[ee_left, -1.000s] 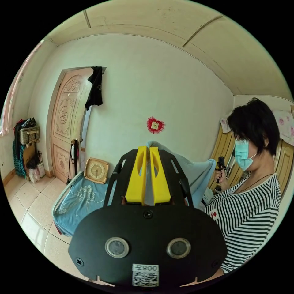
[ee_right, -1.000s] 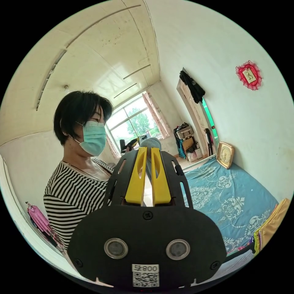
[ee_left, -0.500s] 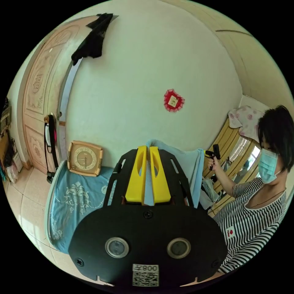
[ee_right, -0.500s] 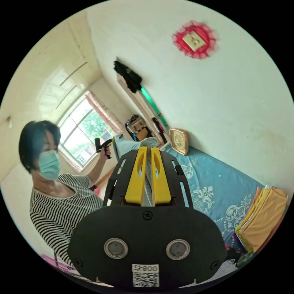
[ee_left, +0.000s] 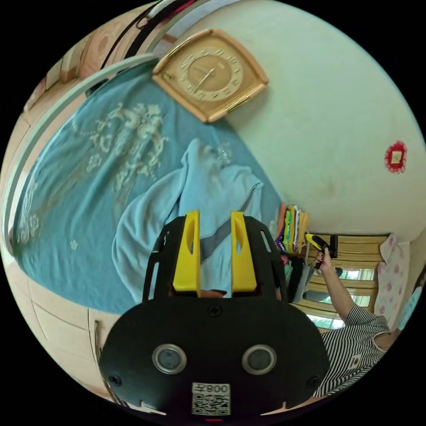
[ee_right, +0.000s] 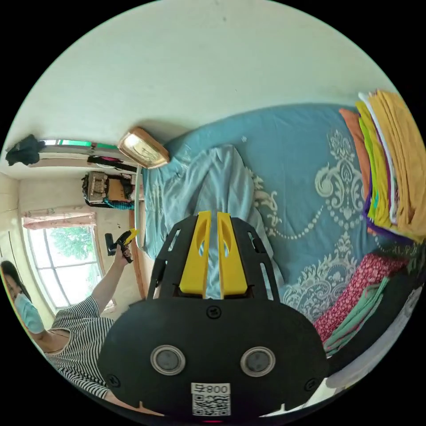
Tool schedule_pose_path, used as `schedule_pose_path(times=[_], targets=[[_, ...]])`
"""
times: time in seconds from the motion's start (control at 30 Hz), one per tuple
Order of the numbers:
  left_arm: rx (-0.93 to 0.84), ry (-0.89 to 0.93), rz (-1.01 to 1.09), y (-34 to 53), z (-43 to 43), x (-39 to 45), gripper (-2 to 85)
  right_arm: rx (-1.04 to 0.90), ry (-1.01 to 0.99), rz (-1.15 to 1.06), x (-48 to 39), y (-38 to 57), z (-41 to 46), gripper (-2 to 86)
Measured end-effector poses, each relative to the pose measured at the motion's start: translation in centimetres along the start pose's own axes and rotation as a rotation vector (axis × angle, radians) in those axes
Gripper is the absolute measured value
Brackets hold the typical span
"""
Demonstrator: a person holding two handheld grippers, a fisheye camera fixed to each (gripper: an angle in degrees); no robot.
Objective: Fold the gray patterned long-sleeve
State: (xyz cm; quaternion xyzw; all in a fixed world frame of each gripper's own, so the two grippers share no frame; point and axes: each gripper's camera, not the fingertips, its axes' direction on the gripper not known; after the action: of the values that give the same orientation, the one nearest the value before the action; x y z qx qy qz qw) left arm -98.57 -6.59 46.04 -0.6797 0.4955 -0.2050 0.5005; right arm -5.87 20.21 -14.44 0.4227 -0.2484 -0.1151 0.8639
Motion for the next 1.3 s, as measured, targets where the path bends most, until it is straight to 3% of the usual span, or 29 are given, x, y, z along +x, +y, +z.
schedule_pose_path(times=[0.1,0.37,0.53,0.73,0.9,1.07,1.17,1.3], targets=[[-0.154,-0.139,-0.126,0.8,6.4,-3.3,11.3,-0.088,0.046,0.085,3.8,1.6,6.3,4.7],[-0.286,-0.202,-0.407,-2.4,20.7,-6.4,10.4,-0.222,0.151,0.143,8.8,1.1,20.3,6.6],[-0.376,-0.341,-0.39,-6.8,28.1,-4.2,4.4,-0.375,0.393,0.085,10.5,-0.8,29.3,4.9],[-0.408,-0.392,-0.334,-10.4,33.1,-1.6,2.3,-0.459,0.414,0.033,12.5,-1.4,33.9,1.1],[-0.316,-0.462,-0.315,-12.1,31.1,0.3,1.9,-0.444,0.512,-0.057,13.2,-2.0,30.6,0.6],[-0.023,-0.631,-0.402,-14.8,22.0,1.6,2.1,-0.259,0.728,-0.071,14.4,-5.1,20.7,0.5],[0.167,-0.654,-0.436,-16.0,19.1,3.0,2.7,-0.114,0.85,-0.012,15.1,-7.5,15.1,0.6],[0.229,-0.576,-0.396,-17.1,21.6,4.3,4.8,-0.014,0.83,0.06,16.7,-9.4,13.1,0.6]])
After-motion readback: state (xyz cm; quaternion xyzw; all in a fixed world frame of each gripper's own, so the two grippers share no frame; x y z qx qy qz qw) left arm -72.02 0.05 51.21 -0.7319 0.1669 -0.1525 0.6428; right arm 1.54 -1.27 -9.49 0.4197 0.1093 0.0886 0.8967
